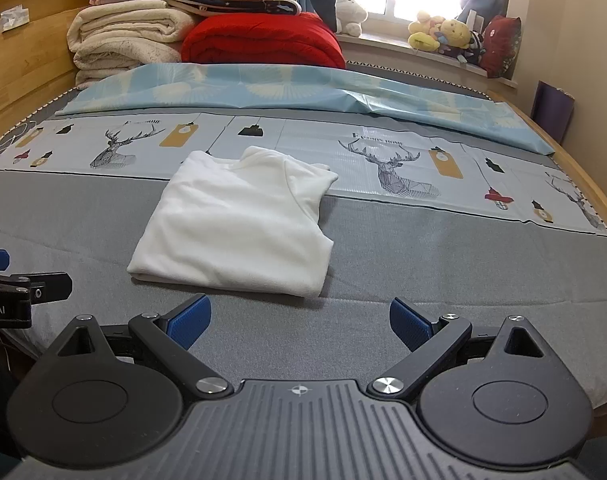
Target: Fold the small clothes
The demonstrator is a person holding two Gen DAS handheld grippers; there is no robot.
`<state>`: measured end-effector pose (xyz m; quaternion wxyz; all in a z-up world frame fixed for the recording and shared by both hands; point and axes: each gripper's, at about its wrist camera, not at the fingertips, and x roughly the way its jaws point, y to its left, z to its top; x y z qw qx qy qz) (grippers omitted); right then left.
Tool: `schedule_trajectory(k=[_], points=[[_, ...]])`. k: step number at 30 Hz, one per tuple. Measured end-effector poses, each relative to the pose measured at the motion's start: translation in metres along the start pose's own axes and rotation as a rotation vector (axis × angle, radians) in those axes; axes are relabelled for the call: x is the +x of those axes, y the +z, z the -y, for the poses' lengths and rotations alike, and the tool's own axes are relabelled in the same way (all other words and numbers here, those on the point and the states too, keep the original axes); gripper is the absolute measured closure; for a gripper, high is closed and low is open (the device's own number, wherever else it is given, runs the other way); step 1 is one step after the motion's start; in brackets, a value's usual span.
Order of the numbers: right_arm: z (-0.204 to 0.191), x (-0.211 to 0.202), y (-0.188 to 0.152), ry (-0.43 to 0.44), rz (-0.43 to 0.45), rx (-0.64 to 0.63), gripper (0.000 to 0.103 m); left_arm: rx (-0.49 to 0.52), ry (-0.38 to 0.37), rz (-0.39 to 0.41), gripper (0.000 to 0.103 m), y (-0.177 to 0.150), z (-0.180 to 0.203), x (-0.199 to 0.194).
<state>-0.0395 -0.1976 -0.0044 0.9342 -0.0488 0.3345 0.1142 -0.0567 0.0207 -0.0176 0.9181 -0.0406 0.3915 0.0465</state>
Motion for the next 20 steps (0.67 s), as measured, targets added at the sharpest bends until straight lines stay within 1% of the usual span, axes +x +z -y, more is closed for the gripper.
schedule_trajectory(k=[20], points=[[0.0034, -0.0005, -0.0034, 0.005, -0.001, -0.012, 0.007, 0.009, -0.008, 0.003, 0.005, 0.0015, 0.0006, -0.001]])
